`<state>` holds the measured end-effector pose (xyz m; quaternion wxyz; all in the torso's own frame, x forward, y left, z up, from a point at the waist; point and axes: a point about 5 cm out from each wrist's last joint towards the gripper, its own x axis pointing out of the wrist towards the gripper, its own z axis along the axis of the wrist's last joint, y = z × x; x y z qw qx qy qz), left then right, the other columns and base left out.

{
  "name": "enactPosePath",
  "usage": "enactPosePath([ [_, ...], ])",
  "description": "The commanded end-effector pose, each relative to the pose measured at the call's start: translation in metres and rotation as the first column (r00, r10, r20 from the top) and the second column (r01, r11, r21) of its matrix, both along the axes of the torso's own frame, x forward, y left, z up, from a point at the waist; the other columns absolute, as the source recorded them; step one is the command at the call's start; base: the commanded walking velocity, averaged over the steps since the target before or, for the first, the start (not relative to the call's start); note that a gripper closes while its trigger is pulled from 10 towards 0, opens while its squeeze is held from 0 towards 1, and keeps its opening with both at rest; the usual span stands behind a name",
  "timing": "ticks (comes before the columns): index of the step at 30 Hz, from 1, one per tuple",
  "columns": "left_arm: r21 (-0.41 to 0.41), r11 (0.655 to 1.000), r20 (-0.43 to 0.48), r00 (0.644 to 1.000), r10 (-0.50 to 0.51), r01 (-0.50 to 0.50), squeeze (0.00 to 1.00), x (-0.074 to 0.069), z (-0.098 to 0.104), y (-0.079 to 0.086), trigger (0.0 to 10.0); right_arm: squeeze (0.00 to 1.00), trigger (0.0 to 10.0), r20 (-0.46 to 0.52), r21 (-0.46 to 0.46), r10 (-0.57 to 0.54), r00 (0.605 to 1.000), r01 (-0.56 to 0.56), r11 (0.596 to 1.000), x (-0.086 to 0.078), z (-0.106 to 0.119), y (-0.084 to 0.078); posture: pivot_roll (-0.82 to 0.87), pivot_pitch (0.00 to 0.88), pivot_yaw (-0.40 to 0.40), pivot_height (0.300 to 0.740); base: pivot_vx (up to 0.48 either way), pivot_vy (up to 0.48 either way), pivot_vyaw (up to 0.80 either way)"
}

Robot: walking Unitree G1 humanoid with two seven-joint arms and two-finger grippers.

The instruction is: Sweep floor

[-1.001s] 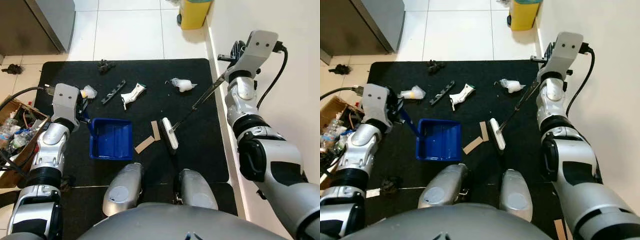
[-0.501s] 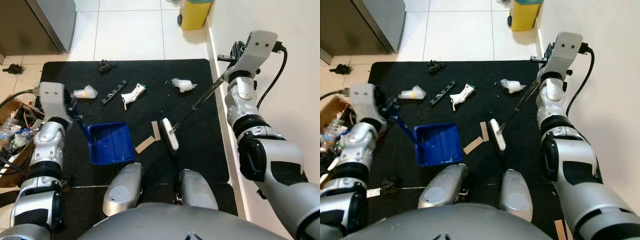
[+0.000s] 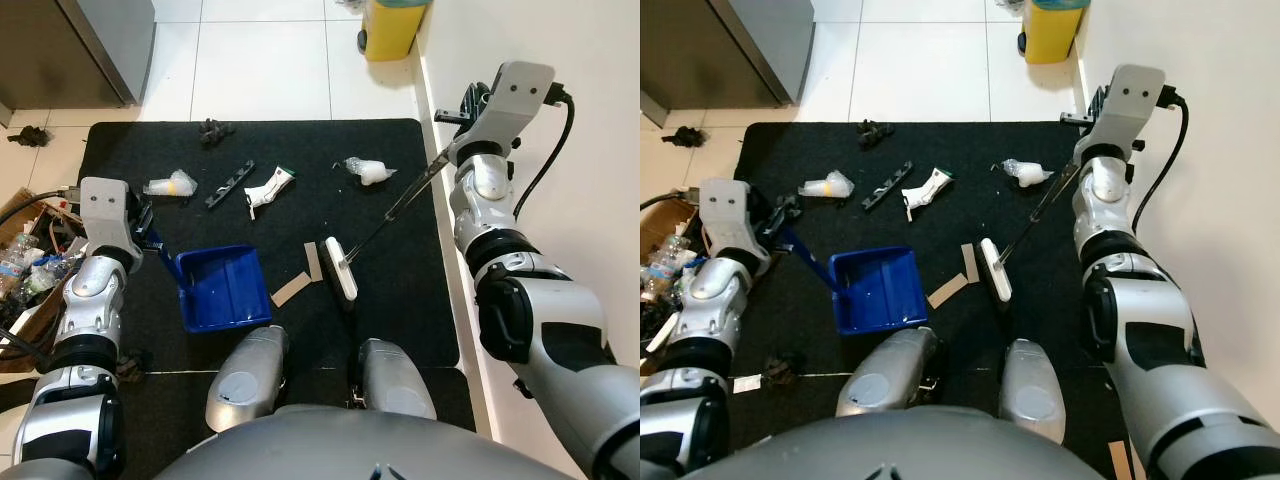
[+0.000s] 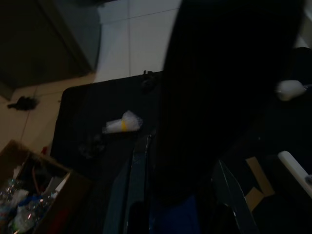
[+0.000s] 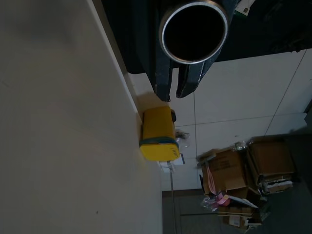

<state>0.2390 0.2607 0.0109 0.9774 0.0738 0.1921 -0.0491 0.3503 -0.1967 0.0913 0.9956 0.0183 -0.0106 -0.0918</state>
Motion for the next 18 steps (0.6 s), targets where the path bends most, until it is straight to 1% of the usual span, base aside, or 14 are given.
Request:
enactPosePath([
  [1,-0.047,0.995,-0.072,0.993,-0.088,0.085,0.0,-0.01,-0.018,-0.025,10.0,0.0,10.0,0.025,-0.008,-0.005,1.0,0.006,1.0,0.002,0.006,-0.003,0.17,0.032,-0.041,0.74,0.0,0.0,0.0],
  [3,-0.084,0.99,-0.064,0.99,-0.122,0.116,0.0,-0.012,-0.02,-0.04,10.0,0.0,10.0,0.025,-0.011,-0.004,1.0,0.004,1.0,0.003,0.007,-0.004,0.16,0.027,-0.043,0.74,0.0,0.0,0.0],
  [4,-0.084,0.99,-0.064,0.99,-0.122,0.116,0.0,-0.012,-0.02,-0.04,10.0,0.0,10.0,0.025,-0.011,-0.004,1.0,0.004,1.0,0.003,0.007,-0.004,0.16,0.027,-0.043,0.74,0.0,0.0,0.0],
  [6,-0.124,0.985,-0.055,0.99,-0.129,0.122,0.0,-0.011,-0.019,-0.049,10.0,0.0,10.0,0.025,-0.013,-0.002,1.0,0.002,1.0,0.004,0.008,-0.004,0.16,0.023,-0.048,0.74,0.0,0.0,0.0],
  [8,-0.153,0.981,-0.044,0.99,-0.131,0.123,0.0,-0.01,-0.018,-0.054,10.0,0.0,10.0,0.025,-0.015,0.001,1.0,0.0,1.0,0.004,0.009,-0.004,0.16,0.022,-0.049,0.74,0.0,0.0,0.0],
  [13,-0.199,0.975,-0.034,0.993,-0.11,0.101,0.0,-0.008,-0.016,-0.056,10.0,0.0,10.0,0.026,-0.019,0.004,1.0,-0.004,1.0,0.005,0.01,-0.004,0.16,0.017,-0.052,0.74,0.0,0.0,0.0],
  [15,-0.199,0.975,-0.034,0.993,-0.11,0.101,0.0,-0.008,-0.016,-0.056,10.0,0.0,10.0,0.026,-0.019,0.004,1.0,-0.004,1.0,0.005,0.01,-0.004,0.16,0.017,-0.052,0.74,0.0,0.0,0.0],
  [17,-0.242,0.968,-0.047,0.996,-0.079,0.065,0.0,-0.006,-0.016,-0.056,10.0,0.0,10.0,0.025,-0.021,0.005,1.0,-0.005,1.0,0.005,0.01,-0.004,0.16,0.016,-0.052,0.74,0.0,0.0,0.0],
  [18,-0.242,0.968,-0.047,0.996,-0.079,0.065,0.0,-0.006,-0.016,-0.056,10.0,0.0,10.0,0.025,-0.021,0.005,1.0,-0.005,1.0,0.005,0.01,-0.004,0.16,0.016,-0.052,0.74,0.0,0.0,0.0],
])
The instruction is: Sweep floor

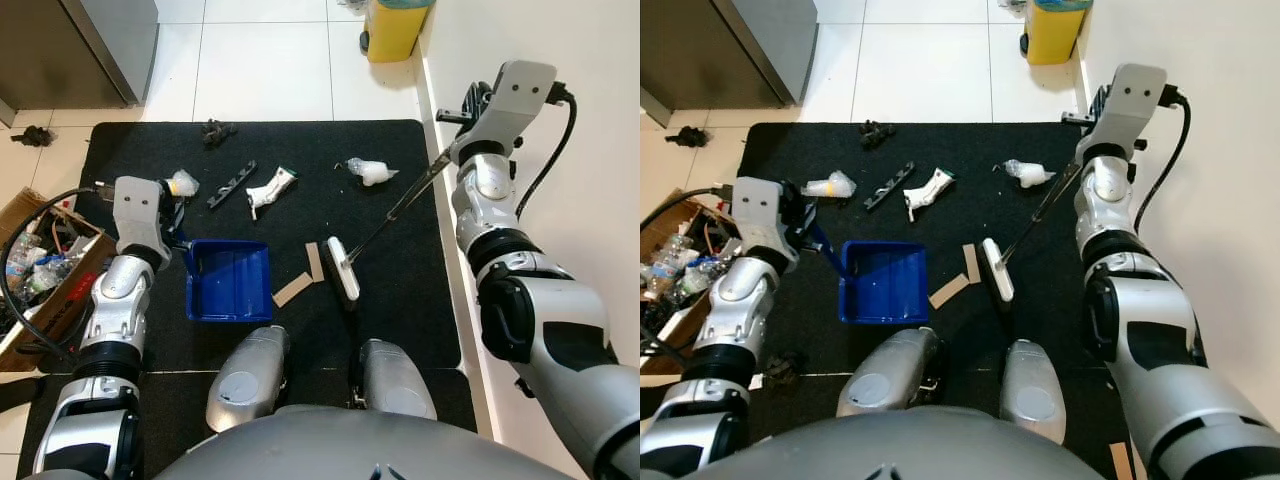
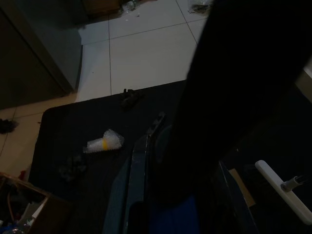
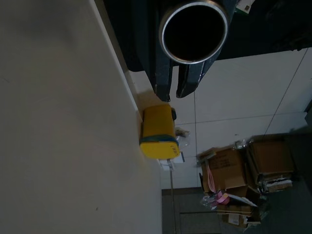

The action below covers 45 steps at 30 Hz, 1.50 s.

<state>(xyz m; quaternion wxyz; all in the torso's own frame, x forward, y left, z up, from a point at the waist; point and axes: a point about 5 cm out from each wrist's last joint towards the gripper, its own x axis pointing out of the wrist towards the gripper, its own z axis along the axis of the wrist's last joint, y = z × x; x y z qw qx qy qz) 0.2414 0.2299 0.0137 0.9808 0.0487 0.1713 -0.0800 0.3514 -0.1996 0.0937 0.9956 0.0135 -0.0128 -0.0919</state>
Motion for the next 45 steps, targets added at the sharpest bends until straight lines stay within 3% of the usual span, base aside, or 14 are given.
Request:
enactPosePath([
  [1,-0.207,0.978,-0.109,0.994,-0.008,-0.015,0.0,-0.008,-0.02,-0.024,10.0,0.0,10.0,0.021,-0.012,0.006,1.0,-0.006,1.0,0.004,0.008,-0.001,0.16,0.009,-0.051,0.74,0.0,0.0,0.0],
  [5,-0.255,0.962,-0.152,0.987,0.061,-0.098,0.0,-0.006,-0.023,-0.017,10.0,0.0,10.0,0.021,-0.013,0.005,1.0,-0.005,1.0,0.004,0.008,-0.002,0.16,0.01,-0.052,0.74,0.0,0.0,0.0],
  [10,-0.259,0.954,-0.177,0.979,0.104,-0.149,0.0,-0.007,-0.025,-0.008,10.0,0.0,10.0,0.021,-0.015,0.005,1.0,-0.005,1.0,0.004,0.008,-0.002,0.16,0.011,-0.052,0.74,0.0,0.0,0.0],
  [17,-0.1,0.992,-0.136,0.989,0.059,-0.073,0.0,-0.007,-0.023,-0.008,10.0,0.0,10.0,0.018,-0.016,0.005,1.0,-0.005,1.0,0.004,0.007,-0.002,0.16,0.016,-0.055,0.74,0.0,0.0,0.0],
  [22,-0.001,0.999,-0.121,0.992,0.037,-0.037,0.0,-0.007,-0.023,-0.012,10.0,0.0,10.0,0.017,-0.016,0.002,1.0,-0.002,1.0,0.003,0.006,-0.003,0.16,0.021,-0.053,0.74,0.0,0.0,0.0],
  [26,0.074,0.996,-0.114,0.992,0.051,-0.042,0.0,-0.007,-0.023,-0.009,10.0,0.0,10.0,0.014,-0.019,-0.01,1.0,0.01,1.0,0.002,0.005,-0.004,0.16,0.028,-0.052,0.74,0.0,0.0,0.0],
  [31,0.143,0.979,-0.053,0.987,0.151,-0.142,0.0,0.004,-0.013,0.0,10.0,0.0,10.0,0.002,-0.021,-0.049,0.999,0.049,0.999,-0.001,0.001,-0.009,0.16,0.036,-0.049,0.74,0.0,0.0,0.0],
  [34,0.155,0.975,-0.034,0.985,0.168,-0.161,0.0,0.008,-0.01,-0.002,10.0,0.0,10.0,-0.003,-0.022,-0.066,0.998,0.066,0.998,-0.002,0.0,-0.011,0.16,0.037,-0.048,0.74,0.0,0.0,0.0],
  [38,0.136,0.976,0.001,0.985,0.171,-0.169,0.0,0.018,-0.003,-0.017,10.0,0.0,10.0,-0.036,-0.005,-0.152,0.988,0.152,0.988,-0.009,-0.009,-0.022,0.16,0.036,-0.047,0.74,0.0,0.0,0.0],
  [42,0.106,0.983,0.021,0.988,0.152,-0.153,0.0,0.023,0.003,-0.03,10.0,0.0,10.0,-0.066,0.046,-0.197,0.978,0.201,0.979,-0.015,-0.017,-0.027,0.15,0.037,-0.043,0.74,0.0,0.0,0.0],
  [44,0.107,0.986,0.034,0.992,0.123,-0.126,0.0,0.025,0.004,-0.038,10.0,0.0,10.0,-0.095,0.151,-0.207,0.974,0.22,0.964,-0.018,-0.025,-0.025,0.16,0.037,-0.033,0.74,0.0,0.0,0.0],
  [45,0.107,0.986,0.034,0.992,0.123,-0.126,0.0,0.025,0.004,-0.038,10.0,0.0,10.0,-0.095,0.151,-0.207,0.974,0.22,0.964,-0.018,-0.025,-0.025,0.16,0.037,-0.033,0.74,0.0,0.0,0.0],
])
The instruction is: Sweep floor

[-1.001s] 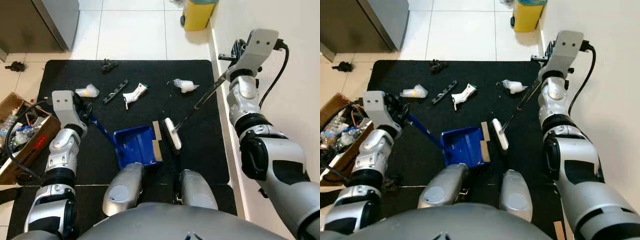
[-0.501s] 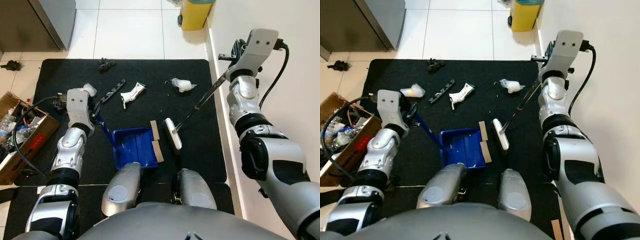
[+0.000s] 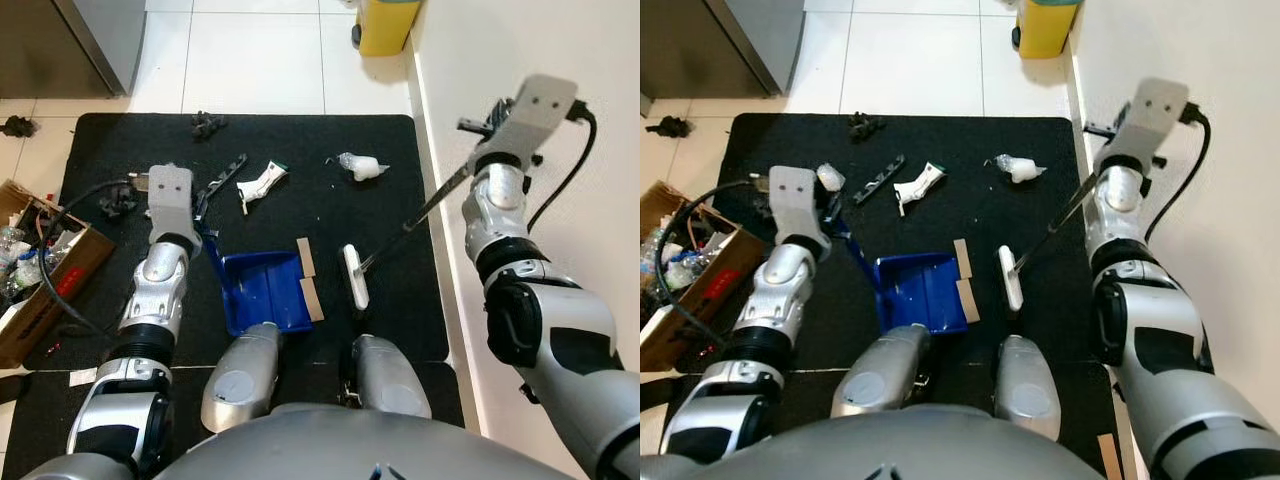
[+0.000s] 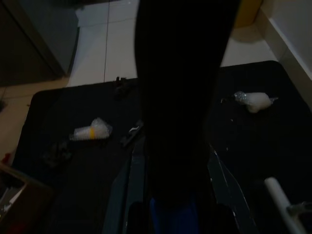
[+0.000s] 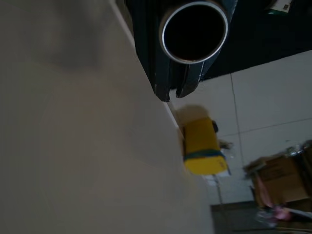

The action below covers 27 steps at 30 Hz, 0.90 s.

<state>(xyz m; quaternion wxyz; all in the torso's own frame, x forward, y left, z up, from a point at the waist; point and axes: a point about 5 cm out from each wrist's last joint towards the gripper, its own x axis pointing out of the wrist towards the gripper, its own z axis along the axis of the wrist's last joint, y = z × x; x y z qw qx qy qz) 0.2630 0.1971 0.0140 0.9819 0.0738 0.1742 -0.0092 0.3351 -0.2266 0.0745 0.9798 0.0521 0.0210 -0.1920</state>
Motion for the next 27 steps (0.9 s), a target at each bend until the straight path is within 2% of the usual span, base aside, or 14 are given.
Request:
enactPosePath([
  [1,0.04,0.999,0.022,1.0,-0.016,0.015,0.0,0.004,0.005,-0.008,10.0,0.0,10.0,-0.01,0.101,-0.015,1.0,0.016,0.995,-0.002,-0.007,0.003,0.16,0.037,-0.031,0.74,0.0,0.0,0.0],
  [3,0.043,0.999,0.022,1.0,-0.02,0.019,0.0,0.004,0.005,-0.009,10.0,0.0,10.0,-0.009,0.111,-0.013,1.0,0.014,0.994,-0.002,-0.008,0.004,0.16,0.037,-0.031,0.74,0.0,0.0,0.0],
  [4,0.075,0.995,0.05,0.996,-0.076,0.072,0.0,0.005,0.01,-0.015,10.0,0.0,10.0,-0.01,0.161,-0.002,1.0,0.003,0.987,-0.003,-0.011,0.009,0.17,0.042,-0.016,0.74,0.0,0.0,0.0],
  [7,0.084,0.989,0.074,0.989,-0.131,0.124,0.0,0.005,0.015,-0.024,10.0,0.0,10.0,-0.022,0.207,0.002,1.0,0.002,0.978,-0.004,-0.016,0.013,0.18,0.048,-0.009,0.74,0.0,0.0,0.0],
  [12,0.08,0.984,0.079,0.983,-0.168,0.162,0.0,0.002,0.016,-0.029,10.0,0.0,10.0,-0.04,0.22,0.013,0.999,-0.004,0.975,-0.005,-0.02,0.017,0.18,0.064,-0.004,0.74,0.0,0.0,0.0],
  [18,0.097,0.982,0.055,0.985,-0.165,0.16,0.0,-0.005,0.011,-0.026,10.0,0.0,10.0,-0.006,0.145,0.041,0.999,-0.039,0.989,-0.002,-0.012,0.02,0.16,0.078,-0.012,0.74,0.0,0.0,0.0],
  [19,0.106,0.982,0.044,0.986,-0.163,0.158,0.0,-0.008,0.008,-0.024,10.0,0.0,10.0,0.032,0.101,0.051,0.998,-0.054,0.993,0.002,-0.003,0.016,0.16,0.083,-0.017,0.74,0.0,0.0,0.0],
  [20,0.106,0.982,0.044,0.986,-0.163,0.158,0.0,-0.008,0.008,-0.024,10.0,0.0,10.0,0.032,0.101,0.051,0.998,-0.054,0.993,0.002,-0.003,0.016,0.16,0.083,-0.017,0.74,0.0,0.0,0.0],
  [25,0.127,0.978,0.028,0.985,-0.172,0.167,0.0,-0.013,0.003,-0.023,10.0,0.0,10.0,0.145,0.01,0.064,0.987,-0.066,0.998,0.012,0.027,0.004,0.15,0.086,-0.025,0.74,0.0,0.0,0.0],
  [27,0.129,0.977,0.026,0.985,-0.172,0.167,0.0,-0.013,0.003,-0.023,10.0,0.0,10.0,0.151,0.001,0.066,0.986,-0.066,0.998,0.013,0.029,0.003,0.15,0.086,-0.025,0.74,0.0,0.0,0.0],
])
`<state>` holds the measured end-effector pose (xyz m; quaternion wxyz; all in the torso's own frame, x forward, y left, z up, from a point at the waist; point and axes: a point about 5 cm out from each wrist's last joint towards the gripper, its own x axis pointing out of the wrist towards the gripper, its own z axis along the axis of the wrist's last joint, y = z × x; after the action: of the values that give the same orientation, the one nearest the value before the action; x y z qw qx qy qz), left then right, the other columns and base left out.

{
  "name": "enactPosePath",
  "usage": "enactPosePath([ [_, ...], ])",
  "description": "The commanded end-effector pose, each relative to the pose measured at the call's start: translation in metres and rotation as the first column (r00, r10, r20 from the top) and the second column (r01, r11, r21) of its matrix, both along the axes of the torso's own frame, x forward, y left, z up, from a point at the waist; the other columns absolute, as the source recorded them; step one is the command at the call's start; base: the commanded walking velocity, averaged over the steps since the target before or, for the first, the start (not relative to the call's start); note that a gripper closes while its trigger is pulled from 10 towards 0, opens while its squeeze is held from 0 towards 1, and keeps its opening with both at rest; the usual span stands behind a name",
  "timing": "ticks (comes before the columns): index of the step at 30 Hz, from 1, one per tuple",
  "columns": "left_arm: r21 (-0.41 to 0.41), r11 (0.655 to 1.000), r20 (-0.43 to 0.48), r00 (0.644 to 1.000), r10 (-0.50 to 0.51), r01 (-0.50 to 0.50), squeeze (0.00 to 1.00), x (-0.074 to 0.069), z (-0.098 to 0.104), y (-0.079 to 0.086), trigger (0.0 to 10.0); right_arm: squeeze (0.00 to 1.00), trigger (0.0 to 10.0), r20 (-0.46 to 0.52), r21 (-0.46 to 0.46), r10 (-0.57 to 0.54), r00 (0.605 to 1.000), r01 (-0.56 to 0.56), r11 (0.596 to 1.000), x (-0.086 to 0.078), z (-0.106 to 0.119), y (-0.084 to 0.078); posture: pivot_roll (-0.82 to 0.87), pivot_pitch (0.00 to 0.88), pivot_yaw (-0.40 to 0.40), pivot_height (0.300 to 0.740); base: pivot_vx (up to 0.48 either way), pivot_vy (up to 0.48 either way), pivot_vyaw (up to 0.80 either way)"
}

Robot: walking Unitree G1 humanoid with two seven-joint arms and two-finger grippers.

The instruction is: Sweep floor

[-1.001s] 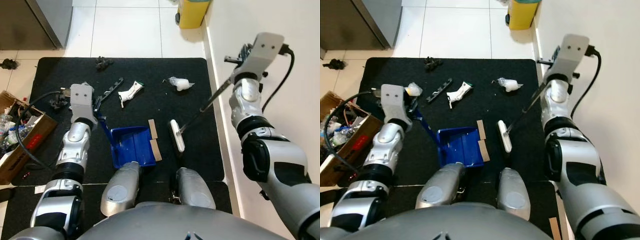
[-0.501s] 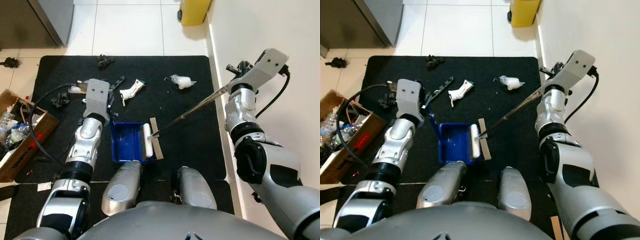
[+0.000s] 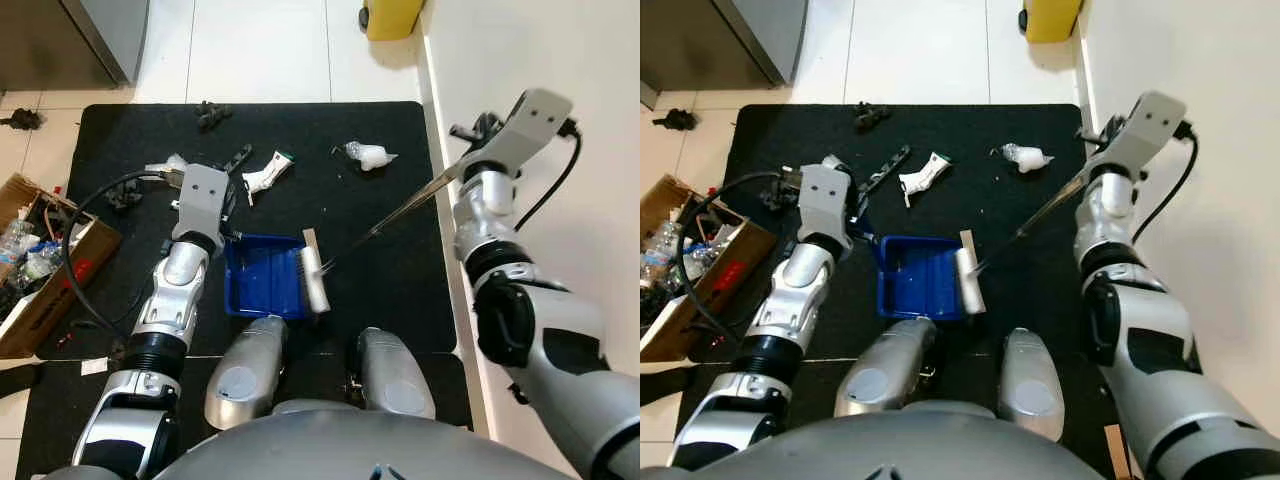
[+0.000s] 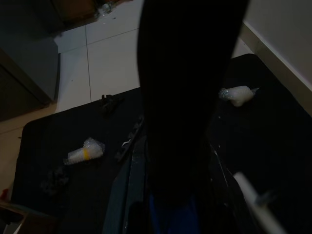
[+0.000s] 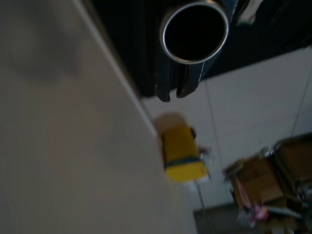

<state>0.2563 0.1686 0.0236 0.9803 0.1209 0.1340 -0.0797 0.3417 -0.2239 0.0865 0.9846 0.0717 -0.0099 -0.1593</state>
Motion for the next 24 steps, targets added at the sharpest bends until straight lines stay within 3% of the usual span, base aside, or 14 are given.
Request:
enactPosePath([
  [1,0.065,0.998,-0.029,1.0,-0.005,0.007,0.0,-0.007,-0.008,0.005,10.0,0.0,10.0,0.088,-0.042,0.009,0.996,-0.005,0.999,0.007,0.02,0.0,0.14,0.086,-0.027,0.74,0.0,0.0,0.0],
  [4,0.072,0.997,-0.034,0.999,0.01,-0.008,0.0,-0.009,-0.012,0.006,10.0,0.0,10.0,0.062,-0.113,0.022,0.998,-0.015,0.994,0.007,0.019,-0.002,0.15,0.084,-0.03,0.74,0.0,0.0,0.0],
  [8,0.074,0.997,-0.037,0.999,0.021,-0.018,0.0,-0.01,-0.014,0.007,10.0,0.0,10.0,0.016,-0.124,0.03,0.999,-0.028,0.992,0.004,0.01,0.001,0.15,0.086,-0.031,0.74,0.0,0.0,0.0],
  [14,0.072,0.997,-0.026,0.999,0.032,-0.03,0.0,-0.015,-0.011,0.012,10.0,0.0,10.0,-0.09,-0.157,0.066,0.994,-0.079,0.984,-0.003,-0.013,0.019,0.18,0.113,-0.021,0.74,0.0,0.0,0.0],
  [19,0.075,0.997,-0.016,0.999,0.036,-0.035,0.0,-0.017,-0.009,0.015,10.0,0.0,10.0,-0.128,-0.136,0.094,0.987,-0.111,0.984,-0.007,-0.023,0.031,0.2,0.118,-0.021,0.74,0.0,0.0,0.0],
  [24,0.079,0.996,-0.009,0.999,0.044,-0.043,0.0,-0.018,-0.007,0.016,10.0,0.0,10.0,-0.128,-0.036,0.074,0.989,-0.079,0.996,-0.007,-0.026,0.033,0.22,0.13,-0.022,0.74,0.0,0.0,0.0],
])
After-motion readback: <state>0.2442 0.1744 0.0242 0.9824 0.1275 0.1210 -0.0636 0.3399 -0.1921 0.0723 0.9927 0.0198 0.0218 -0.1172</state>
